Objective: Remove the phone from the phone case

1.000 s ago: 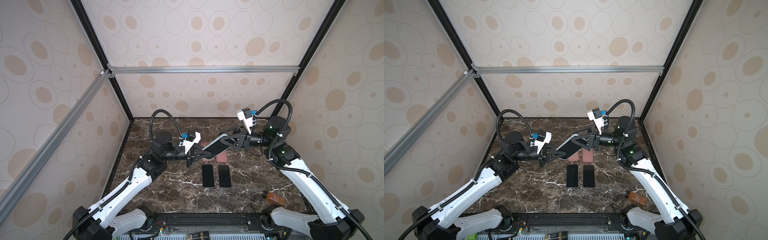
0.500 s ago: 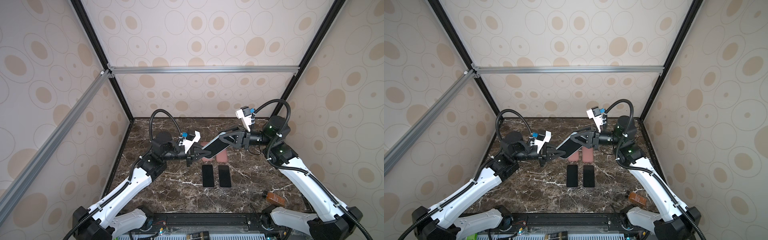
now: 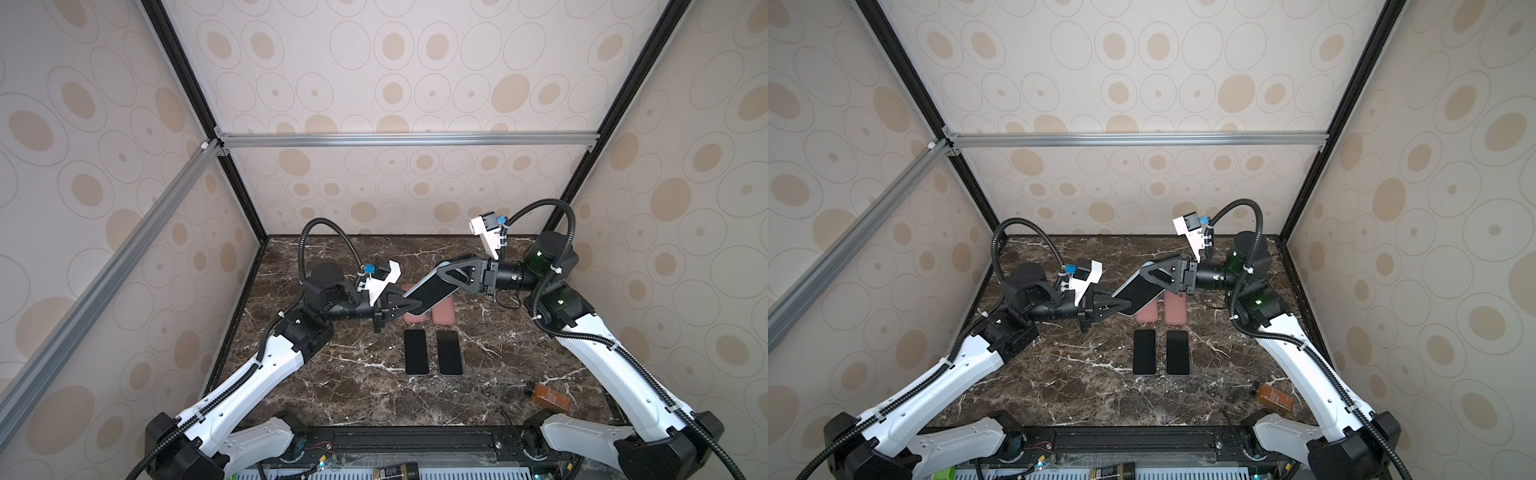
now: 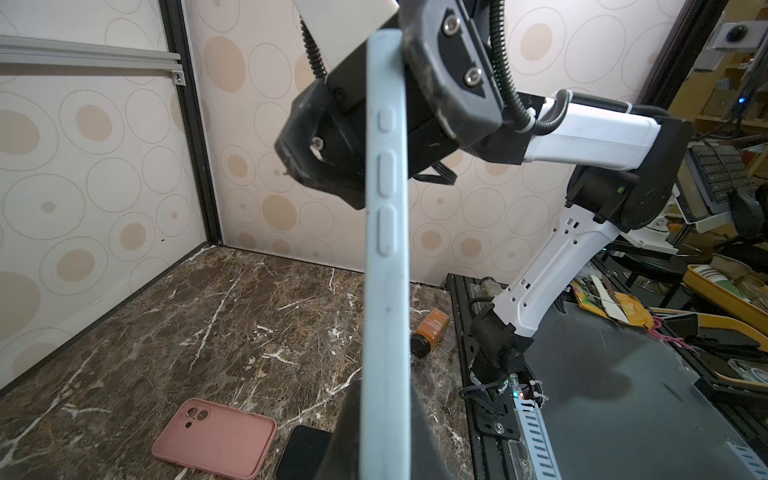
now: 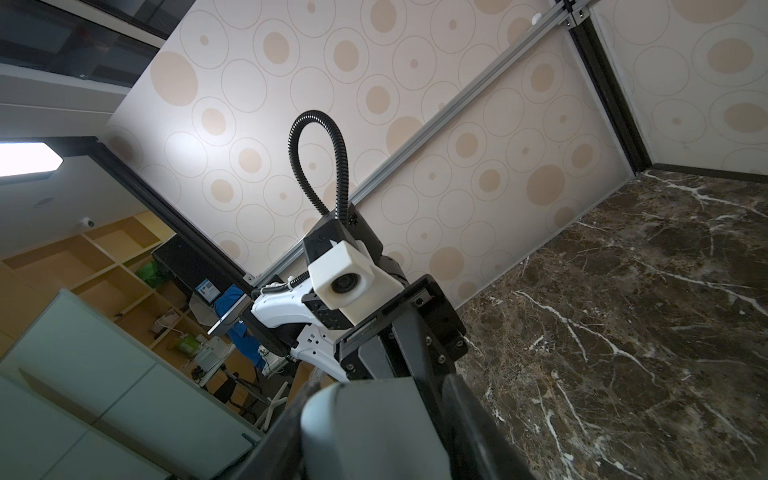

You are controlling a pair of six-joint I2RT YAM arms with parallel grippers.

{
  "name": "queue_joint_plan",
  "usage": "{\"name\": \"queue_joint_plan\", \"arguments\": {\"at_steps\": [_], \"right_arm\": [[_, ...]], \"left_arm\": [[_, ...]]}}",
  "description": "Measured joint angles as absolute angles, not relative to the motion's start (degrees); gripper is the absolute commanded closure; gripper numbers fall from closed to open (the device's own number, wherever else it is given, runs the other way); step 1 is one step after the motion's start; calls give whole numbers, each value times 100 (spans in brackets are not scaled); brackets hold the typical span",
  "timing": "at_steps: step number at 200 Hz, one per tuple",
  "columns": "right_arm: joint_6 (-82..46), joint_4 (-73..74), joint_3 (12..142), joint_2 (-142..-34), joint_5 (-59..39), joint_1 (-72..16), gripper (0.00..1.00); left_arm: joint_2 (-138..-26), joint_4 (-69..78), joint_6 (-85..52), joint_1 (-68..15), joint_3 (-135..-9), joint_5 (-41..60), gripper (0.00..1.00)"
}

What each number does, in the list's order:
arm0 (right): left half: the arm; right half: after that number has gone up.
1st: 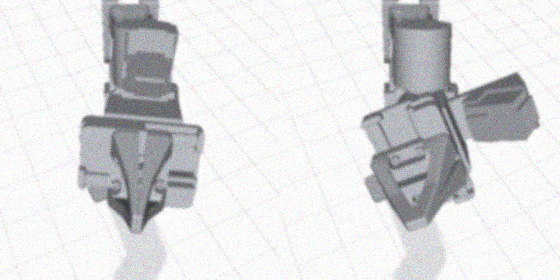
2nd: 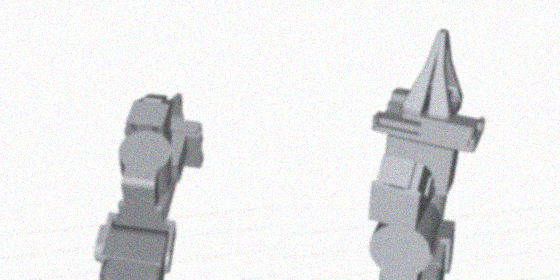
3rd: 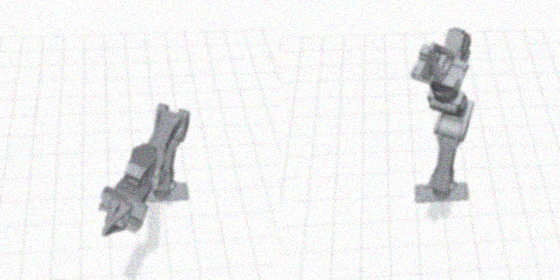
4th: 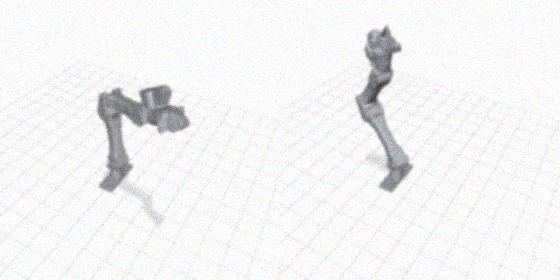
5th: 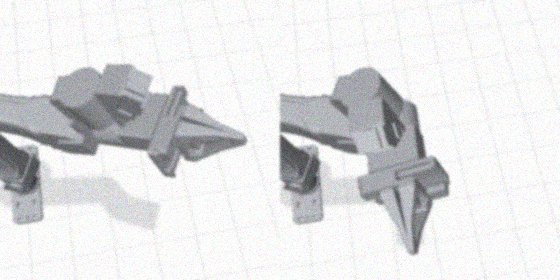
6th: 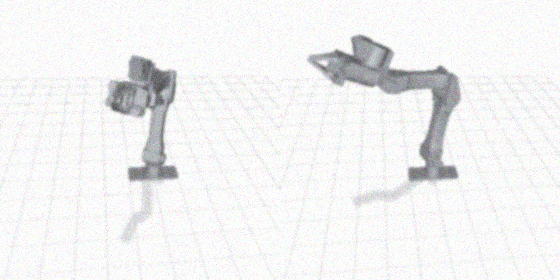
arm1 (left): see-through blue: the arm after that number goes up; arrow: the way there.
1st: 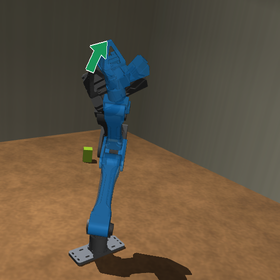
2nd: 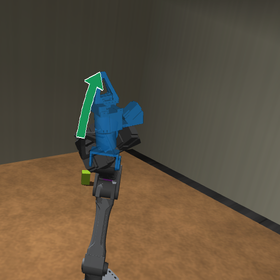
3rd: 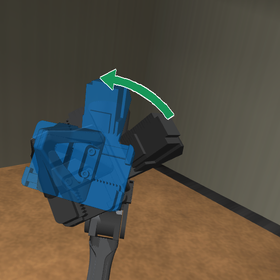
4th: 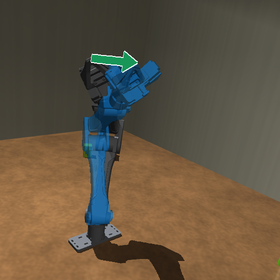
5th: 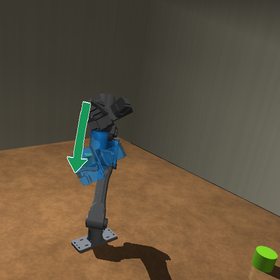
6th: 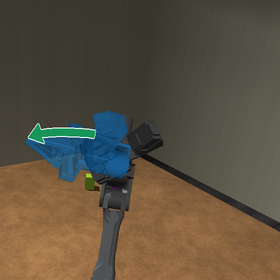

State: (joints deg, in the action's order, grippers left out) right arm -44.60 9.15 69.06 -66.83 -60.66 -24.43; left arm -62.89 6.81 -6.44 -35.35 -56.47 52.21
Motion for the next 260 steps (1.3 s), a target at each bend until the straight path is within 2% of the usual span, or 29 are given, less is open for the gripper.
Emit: {"name": "queue_joint_plan", "arguments": {"at_steps": [141, 217, 260], "right_arm": [[-5212, 867, 6873, -6864, -5859, -2443, 36], [-5537, 886, 6873, -7011, -5771, -2443, 35], [-5730, 991, 6888, -7026, -5509, -2440, 24]], "left_arm": [[-6287, 403, -412, -3509, -5649, 4873, 100], [-6287, 93, -78, -3509, -5677, 4698, 100], [-6289, -132, 169, -3524, -5677, 4694, 100]]}}
